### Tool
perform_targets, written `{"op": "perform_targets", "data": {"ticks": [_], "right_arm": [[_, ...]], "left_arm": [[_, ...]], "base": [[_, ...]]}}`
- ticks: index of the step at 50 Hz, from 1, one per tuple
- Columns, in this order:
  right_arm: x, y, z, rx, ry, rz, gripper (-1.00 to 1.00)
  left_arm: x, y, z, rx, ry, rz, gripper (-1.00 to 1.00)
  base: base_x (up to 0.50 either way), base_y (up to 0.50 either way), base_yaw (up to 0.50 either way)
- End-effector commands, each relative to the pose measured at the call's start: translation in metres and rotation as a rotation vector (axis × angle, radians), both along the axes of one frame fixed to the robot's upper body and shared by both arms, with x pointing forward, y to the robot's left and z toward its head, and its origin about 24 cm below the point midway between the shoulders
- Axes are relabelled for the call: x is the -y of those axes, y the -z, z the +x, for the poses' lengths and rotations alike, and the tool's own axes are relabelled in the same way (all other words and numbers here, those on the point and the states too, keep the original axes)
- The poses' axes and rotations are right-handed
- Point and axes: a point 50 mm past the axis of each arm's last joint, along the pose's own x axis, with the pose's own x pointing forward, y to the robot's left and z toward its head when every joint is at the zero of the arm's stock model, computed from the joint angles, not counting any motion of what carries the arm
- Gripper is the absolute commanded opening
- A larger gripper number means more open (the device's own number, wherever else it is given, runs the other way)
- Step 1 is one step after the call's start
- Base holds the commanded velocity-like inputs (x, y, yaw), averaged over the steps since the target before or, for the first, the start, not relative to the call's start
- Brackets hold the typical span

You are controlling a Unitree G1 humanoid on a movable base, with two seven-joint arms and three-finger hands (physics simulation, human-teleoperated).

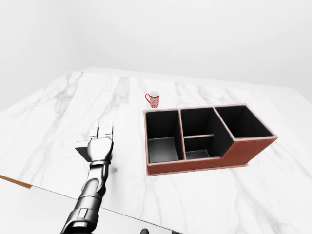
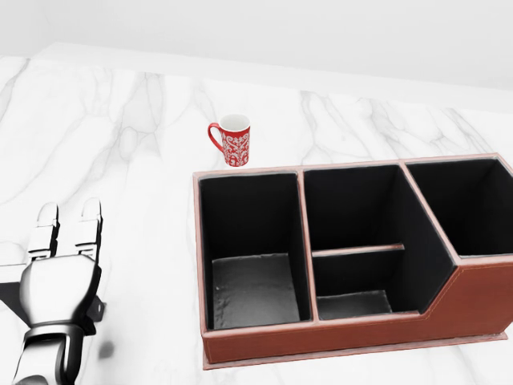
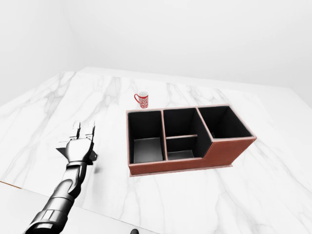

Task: Pick up the book and place it in the left compartment of the caddy.

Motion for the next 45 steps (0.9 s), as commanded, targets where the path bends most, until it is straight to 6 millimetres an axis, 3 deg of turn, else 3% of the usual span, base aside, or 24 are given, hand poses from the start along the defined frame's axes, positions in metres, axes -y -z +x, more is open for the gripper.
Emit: {"op": "perform_targets", "data": {"ticks": [1, 18, 34, 45], "right_arm": [[0.0, 0.002, 0.001, -0.01, -0.001, -0.001, 1.0], [0.0, 0.002, 0.001, -0.012, -0.001, -0.001, 1.0], [0.0, 0.002, 0.002, -0.013, -0.002, 0.001, 1.0], [0.0, 0.003, 0.002, -0.016, -0.004, 0.002, 1.0]], "left_arm": [[-0.014, 0.011, 0.004, -0.078, -0.054, -0.025, 1.0], [-0.032, 0.003, 0.004, -0.053, -0.119, -0.029, 1.0], [-0.044, 0.012, 0.01, -0.152, -0.17, -0.019, 1.0], [-0.041, 0.015, 0.018, -0.215, -0.172, 0.015, 1.0]], "base": [[0.0, 0.0, 0.0], [0.0, 0.0, 0.0], [0.0, 0.0, 0.0], [0.0, 0.0, 0.0]]}}
